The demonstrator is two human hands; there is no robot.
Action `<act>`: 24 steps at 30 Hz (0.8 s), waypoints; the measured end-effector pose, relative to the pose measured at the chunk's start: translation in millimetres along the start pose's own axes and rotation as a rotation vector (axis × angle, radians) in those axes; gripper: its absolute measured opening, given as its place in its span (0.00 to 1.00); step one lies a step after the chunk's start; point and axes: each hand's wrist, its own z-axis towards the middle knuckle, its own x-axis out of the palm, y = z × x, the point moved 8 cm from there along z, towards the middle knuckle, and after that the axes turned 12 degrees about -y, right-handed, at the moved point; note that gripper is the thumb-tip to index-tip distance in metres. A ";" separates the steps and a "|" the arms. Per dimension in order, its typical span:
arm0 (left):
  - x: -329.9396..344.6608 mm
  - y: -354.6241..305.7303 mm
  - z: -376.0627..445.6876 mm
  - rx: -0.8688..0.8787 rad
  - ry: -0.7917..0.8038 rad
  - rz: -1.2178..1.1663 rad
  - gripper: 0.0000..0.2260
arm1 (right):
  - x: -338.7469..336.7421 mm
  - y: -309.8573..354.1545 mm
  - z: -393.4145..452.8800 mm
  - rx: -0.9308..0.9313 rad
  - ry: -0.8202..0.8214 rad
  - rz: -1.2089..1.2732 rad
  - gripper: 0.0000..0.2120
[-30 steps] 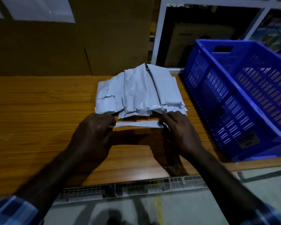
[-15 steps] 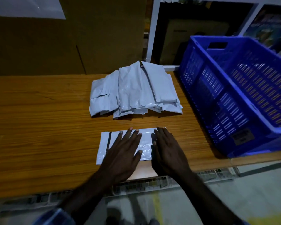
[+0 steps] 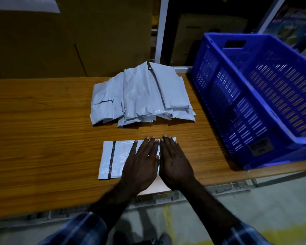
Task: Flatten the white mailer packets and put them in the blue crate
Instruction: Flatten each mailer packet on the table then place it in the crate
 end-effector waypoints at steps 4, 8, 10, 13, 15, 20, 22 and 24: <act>0.2 1.5 0.7 0.026 0.003 0.016 0.25 | -2.2 0.7 2.0 -0.015 0.026 -0.023 0.28; -12.9 15.8 -8.2 0.004 -0.035 0.050 0.26 | -2.9 1.3 3.0 0.001 0.063 -0.018 0.29; -14.6 23.8 -15.4 -0.005 -0.038 0.058 0.26 | -5.3 4.1 7.8 0.007 0.021 -0.038 0.27; -8.6 27.9 -18.2 -0.007 -0.009 0.049 0.25 | -2.3 20.8 13.4 -0.032 -0.016 -0.018 0.27; -5.3 28.0 -18.1 -0.007 0.008 0.042 0.25 | 6.3 29.8 11.7 -0.052 -0.010 0.004 0.27; -2.5 29.0 -20.2 -0.013 0.016 0.028 0.25 | 12.3 30.3 6.3 -0.038 -0.009 0.026 0.27; -1.7 28.8 -20.5 -0.002 0.021 0.025 0.25 | 10.9 30.6 6.5 -0.047 -0.019 0.035 0.26; -2.6 28.6 -19.3 0.004 0.014 0.018 0.25 | 10.0 32.1 6.7 -0.065 -0.026 0.030 0.26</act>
